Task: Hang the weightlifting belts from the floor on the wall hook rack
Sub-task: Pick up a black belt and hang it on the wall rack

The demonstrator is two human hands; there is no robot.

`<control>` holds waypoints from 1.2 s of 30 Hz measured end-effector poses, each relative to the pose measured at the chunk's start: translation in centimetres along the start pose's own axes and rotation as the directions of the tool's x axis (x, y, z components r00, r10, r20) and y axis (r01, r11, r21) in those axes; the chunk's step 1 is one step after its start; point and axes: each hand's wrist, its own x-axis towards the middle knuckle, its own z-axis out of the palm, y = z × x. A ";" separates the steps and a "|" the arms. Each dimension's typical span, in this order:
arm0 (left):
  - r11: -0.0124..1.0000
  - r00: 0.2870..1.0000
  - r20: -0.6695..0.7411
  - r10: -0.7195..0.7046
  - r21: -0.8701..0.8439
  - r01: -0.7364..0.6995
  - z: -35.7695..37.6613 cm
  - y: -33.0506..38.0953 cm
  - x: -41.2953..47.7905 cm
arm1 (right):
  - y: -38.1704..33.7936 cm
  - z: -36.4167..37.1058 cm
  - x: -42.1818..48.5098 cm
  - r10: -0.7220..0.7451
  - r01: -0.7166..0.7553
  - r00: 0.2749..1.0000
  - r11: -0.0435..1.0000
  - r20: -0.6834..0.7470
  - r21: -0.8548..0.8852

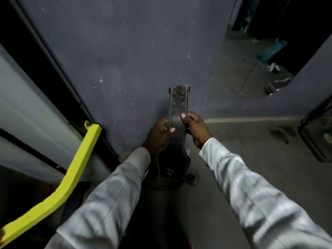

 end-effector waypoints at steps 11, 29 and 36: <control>0.942 0.871 -0.362 0.332 0.180 -0.284 -3.6 14.8 3.9 | -20.7 -1.1 -0.7 -0.512 0.511 0.837 0.858 0.193 0.056; 0.823 0.438 -0.740 0.511 0.274 -0.497 -7.7 31.6 5.0 | -28.2 2.8 -3.6 -0.709 0.724 0.682 0.621 0.179 -0.299; 0.792 0.381 -0.769 0.514 0.254 -0.555 -10.0 36.7 5.6 | -28.5 2.4 -2.8 -0.686 0.707 0.685 0.542 0.247 -0.454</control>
